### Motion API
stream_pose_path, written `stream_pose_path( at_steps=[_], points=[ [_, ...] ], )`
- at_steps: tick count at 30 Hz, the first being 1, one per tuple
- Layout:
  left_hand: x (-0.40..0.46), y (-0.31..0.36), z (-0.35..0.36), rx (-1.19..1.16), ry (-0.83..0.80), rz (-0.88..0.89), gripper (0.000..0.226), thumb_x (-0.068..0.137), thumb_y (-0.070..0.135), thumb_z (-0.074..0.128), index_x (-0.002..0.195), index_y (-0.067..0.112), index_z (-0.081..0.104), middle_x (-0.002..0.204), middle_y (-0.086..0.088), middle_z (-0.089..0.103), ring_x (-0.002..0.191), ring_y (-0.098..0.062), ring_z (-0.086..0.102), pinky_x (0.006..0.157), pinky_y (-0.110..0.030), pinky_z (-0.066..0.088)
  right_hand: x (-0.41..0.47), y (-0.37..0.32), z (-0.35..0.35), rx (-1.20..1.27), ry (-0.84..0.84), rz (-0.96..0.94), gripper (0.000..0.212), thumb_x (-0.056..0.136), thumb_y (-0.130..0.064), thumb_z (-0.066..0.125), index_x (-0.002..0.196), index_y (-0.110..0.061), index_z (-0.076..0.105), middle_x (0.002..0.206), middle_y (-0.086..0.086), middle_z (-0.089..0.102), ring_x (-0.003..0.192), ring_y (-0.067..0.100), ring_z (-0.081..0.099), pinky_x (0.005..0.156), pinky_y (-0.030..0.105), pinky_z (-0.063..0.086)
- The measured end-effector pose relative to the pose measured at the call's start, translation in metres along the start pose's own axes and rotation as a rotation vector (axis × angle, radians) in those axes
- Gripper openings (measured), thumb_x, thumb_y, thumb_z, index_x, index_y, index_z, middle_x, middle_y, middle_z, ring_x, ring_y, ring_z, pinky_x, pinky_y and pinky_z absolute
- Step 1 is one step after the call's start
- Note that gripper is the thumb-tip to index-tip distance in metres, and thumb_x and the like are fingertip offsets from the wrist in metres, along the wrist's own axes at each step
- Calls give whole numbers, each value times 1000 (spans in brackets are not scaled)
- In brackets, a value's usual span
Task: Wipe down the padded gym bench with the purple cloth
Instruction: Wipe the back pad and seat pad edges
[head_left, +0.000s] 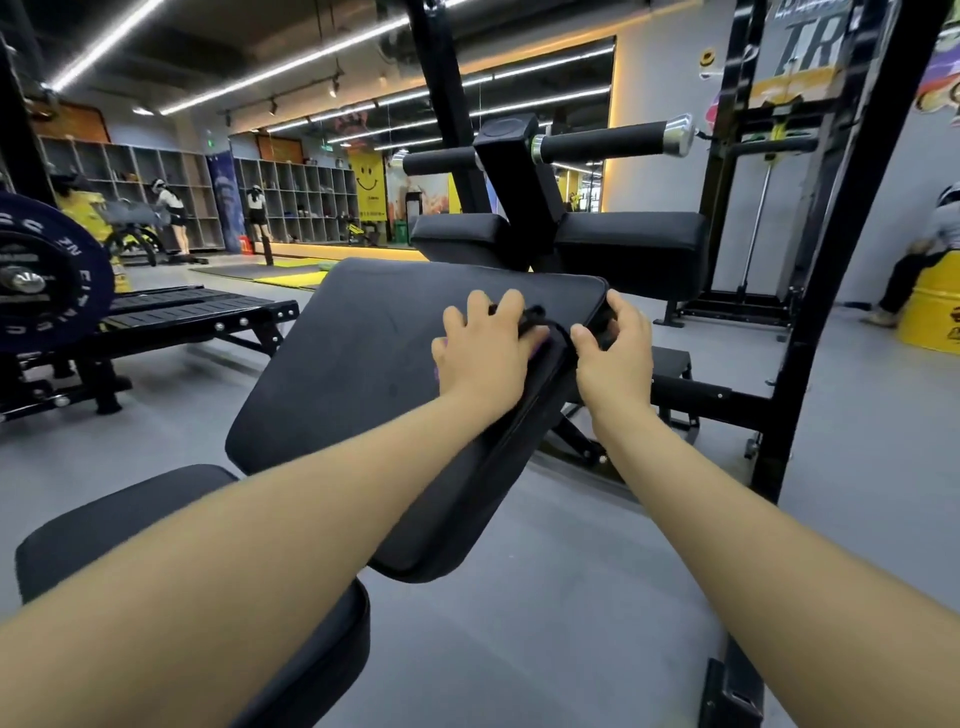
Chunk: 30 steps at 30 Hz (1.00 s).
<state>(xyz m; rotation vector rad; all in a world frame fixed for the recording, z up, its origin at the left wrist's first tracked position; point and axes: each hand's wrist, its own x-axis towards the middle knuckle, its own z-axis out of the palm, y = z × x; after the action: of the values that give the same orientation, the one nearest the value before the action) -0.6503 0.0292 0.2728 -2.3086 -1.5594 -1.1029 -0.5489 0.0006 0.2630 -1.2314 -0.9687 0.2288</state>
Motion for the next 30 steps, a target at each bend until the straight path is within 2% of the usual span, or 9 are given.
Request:
stream_pose_path(
  at_steps=[4, 8, 10, 12, 15, 18, 20, 25, 30],
  points=[
    [-35, -12, -2, 60, 63, 64, 36, 94, 51, 39, 112, 19, 44, 110, -4, 40, 92, -24, 34, 72, -33, 30, -2, 1, -1, -29, 32, 12, 47, 92, -12, 55, 137, -19, 43, 138, -4, 40, 125, 13, 42, 108, 37, 36],
    [-64, -39, -8, 10, 21, 191, 34, 92, 50, 43, 110, 21, 47, 104, 1, 40, 85, -17, 30, 70, -30, 30, -13, 4, 10, -92, 117, -45, 43, 91, -14, 55, 133, -16, 46, 134, -2, 40, 119, 16, 46, 103, 38, 40],
    [-46, -41, -9, 58, -7, 189, 37, 92, 51, 41, 113, 20, 45, 107, -1, 41, 89, -20, 35, 71, -31, 34, -19, 2, 15, -161, 119, -83, 46, 91, -16, 56, 135, -16, 43, 132, 0, 37, 121, 17, 40, 101, 28, 36],
    [-20, -44, -6, 76, -18, 108, 40, 93, 52, 39, 114, 19, 43, 112, -5, 42, 99, -26, 40, 75, -35, 38, -23, -2, 18, -244, 90, -102, 50, 92, -16, 55, 138, -14, 38, 133, 1, 33, 122, 17, 32, 91, 19, 27],
    [12, -53, 0, 11, -32, -115, 41, 95, 53, 35, 113, 17, 40, 119, -10, 42, 107, -32, 39, 79, -39, 37, -29, -4, 18, -333, 48, -114, 54, 92, -11, 53, 141, -11, 31, 137, 3, 26, 123, 18, 27, 86, 18, 24],
    [2, -53, 2, 58, 21, -103, 39, 95, 52, 34, 114, 18, 40, 118, -9, 41, 104, -30, 39, 78, -37, 35, -34, -5, 18, -408, 49, -157, 52, 91, -8, 53, 139, -7, 33, 136, 6, 27, 122, 21, 28, 88, 21, 27],
    [-26, -58, -1, 78, 33, -55, 39, 94, 52, 36, 112, 18, 42, 113, -6, 42, 99, -27, 39, 76, -35, 36, -36, -7, 22, -503, 90, -231, 50, 88, -5, 53, 136, -5, 37, 133, 9, 32, 118, 25, 33, 93, 29, 35],
    [-54, -73, -8, 40, 0, -8, 38, 93, 52, 38, 109, 18, 46, 108, -3, 43, 96, -25, 39, 75, -34, 39, -34, -6, 36, -694, 92, -428, 41, 81, -2, 53, 122, -3, 52, 122, 12, 46, 108, 31, 42, 86, 36, 38],
    [19, -83, 3, 15, -38, -209, 41, 95, 52, 35, 120, 20, 39, 124, -10, 40, 112, -33, 37, 85, -42, 38, -33, 9, 34, -834, 111, -584, 23, 78, -6, 62, 100, 1, 60, 106, 15, 56, 96, 33, 51, 80, 39, 47]
  ],
)
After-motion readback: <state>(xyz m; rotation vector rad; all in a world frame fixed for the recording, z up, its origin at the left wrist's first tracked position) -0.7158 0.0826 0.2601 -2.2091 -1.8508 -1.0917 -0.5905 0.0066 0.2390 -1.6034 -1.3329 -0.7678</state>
